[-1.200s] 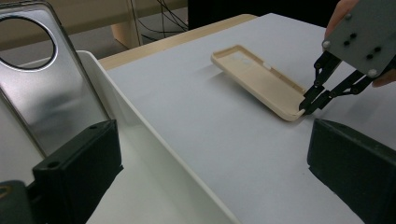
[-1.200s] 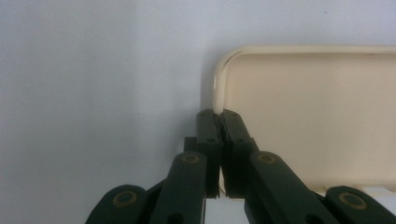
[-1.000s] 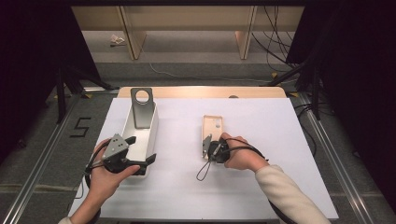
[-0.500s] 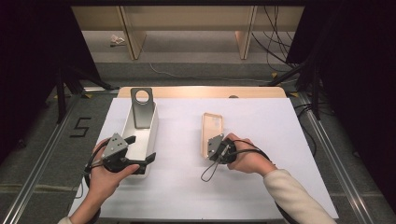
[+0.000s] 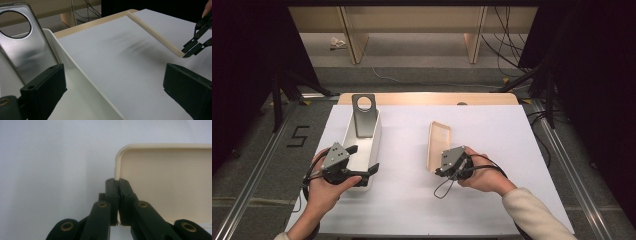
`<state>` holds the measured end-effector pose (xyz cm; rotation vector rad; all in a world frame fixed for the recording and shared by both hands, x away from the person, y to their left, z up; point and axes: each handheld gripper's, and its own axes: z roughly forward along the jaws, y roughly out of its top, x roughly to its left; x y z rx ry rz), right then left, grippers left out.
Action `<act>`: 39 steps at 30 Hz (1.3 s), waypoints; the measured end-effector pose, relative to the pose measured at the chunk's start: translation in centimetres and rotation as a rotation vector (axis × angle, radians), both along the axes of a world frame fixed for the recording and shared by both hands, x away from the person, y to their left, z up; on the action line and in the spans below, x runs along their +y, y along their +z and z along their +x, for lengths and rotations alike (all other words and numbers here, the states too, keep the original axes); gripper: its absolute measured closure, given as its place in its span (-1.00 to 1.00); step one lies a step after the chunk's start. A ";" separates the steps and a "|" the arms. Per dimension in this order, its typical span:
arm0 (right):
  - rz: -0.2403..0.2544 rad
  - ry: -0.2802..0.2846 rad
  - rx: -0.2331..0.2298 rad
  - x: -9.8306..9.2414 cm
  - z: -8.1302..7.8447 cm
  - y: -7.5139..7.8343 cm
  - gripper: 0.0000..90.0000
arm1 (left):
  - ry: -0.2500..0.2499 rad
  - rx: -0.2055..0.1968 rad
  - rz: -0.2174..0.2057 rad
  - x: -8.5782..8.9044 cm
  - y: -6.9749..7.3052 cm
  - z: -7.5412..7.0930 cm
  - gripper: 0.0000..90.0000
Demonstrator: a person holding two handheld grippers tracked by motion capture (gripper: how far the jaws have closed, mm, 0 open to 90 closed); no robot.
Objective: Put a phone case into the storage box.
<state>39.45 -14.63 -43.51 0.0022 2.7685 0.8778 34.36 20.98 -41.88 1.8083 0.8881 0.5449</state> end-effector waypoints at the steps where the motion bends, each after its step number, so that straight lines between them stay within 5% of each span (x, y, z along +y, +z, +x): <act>1: 0.001 0.001 -0.001 -0.1 -0.1 0.0 0.97 | 0.000 0.000 0.000 0.0 0.0 0.0 -0.91; 15: 0.050 0.017 -0.010 -0.5 -1.5 0.3 0.97 | -0.007 0.013 0.002 -0.9 1.0 0.7 -0.85; 24: 0.075 0.024 -0.012 -0.5 -2.1 0.4 0.97 | -0.048 0.019 0.014 -3.5 1.9 2.0 -0.81; 39: 0.099 0.028 -0.007 -0.4 -2.6 0.6 0.97 | -0.103 0.082 0.026 -7.2 2.1 4.7 -0.75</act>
